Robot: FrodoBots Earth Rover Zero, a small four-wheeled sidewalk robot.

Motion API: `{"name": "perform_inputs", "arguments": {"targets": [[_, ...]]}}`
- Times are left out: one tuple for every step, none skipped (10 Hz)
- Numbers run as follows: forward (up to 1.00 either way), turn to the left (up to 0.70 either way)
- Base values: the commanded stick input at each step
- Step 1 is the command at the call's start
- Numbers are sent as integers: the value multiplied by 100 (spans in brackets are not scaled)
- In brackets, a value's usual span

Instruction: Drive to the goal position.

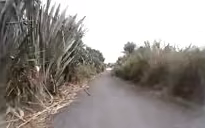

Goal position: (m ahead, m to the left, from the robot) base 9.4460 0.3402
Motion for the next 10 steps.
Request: {"name": "perform_inputs", "arguments": {"targets": [[100,0],[100,0],[100,0],[100,0],[100,0],[100,0],[100,0],[100,0],[100,0],[100,0]]}}
